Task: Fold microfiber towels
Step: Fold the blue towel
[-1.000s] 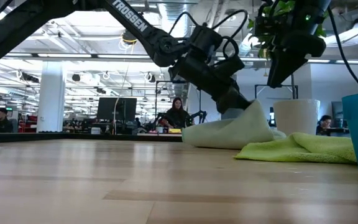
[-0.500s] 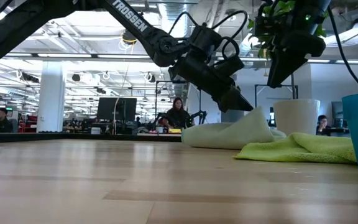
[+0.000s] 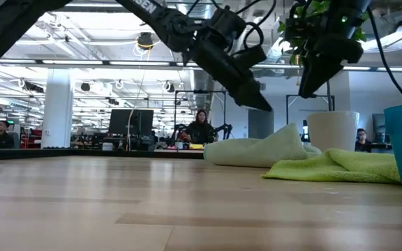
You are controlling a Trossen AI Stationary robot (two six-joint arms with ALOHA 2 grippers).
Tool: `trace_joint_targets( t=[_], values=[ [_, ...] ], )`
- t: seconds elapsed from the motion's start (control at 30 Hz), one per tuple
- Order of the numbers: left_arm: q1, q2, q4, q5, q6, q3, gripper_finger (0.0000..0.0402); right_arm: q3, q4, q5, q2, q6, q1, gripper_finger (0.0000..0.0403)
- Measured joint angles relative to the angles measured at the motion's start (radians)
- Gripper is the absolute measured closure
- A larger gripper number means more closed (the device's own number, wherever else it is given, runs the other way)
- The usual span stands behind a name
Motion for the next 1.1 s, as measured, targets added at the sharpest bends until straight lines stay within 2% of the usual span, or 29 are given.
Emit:
trace_joint_targets(
  t=[0.17,0.27,0.43,0.57,0.9,1.1],
  values=[
    [0.025,-0.070,-0.177,-0.015,-0.105,0.000,0.0239,0.000,0.041,-0.007,0.000,0.013,-0.060,0.0226],
    [0.035,-0.114,-0.331,-0.014,-0.158,0.000,0.0239,0.000,0.056,-0.056,0.000,0.058,-0.124,0.0226],
    [0.032,-0.198,-0.538,-0.013,-0.202,0.000,0.0239,0.000,0.083,-0.191,0.003,0.252,-0.249,0.0226],
    [0.021,-0.262,-0.653,-0.022,-0.225,-0.001,0.0239,0.000,0.082,-0.215,0.003,0.370,-0.309,0.0226],
    [-0.019,-0.405,-0.812,-0.034,-0.264,-0.001,0.0239,-0.036,0.125,-0.267,0.003,0.438,-0.411,0.0226],
    [-0.048,-0.459,-0.866,-0.110,-0.279,-0.001,0.0239,-0.116,0.227,-0.293,0.004,0.451,-0.424,0.0226]
  ],
)
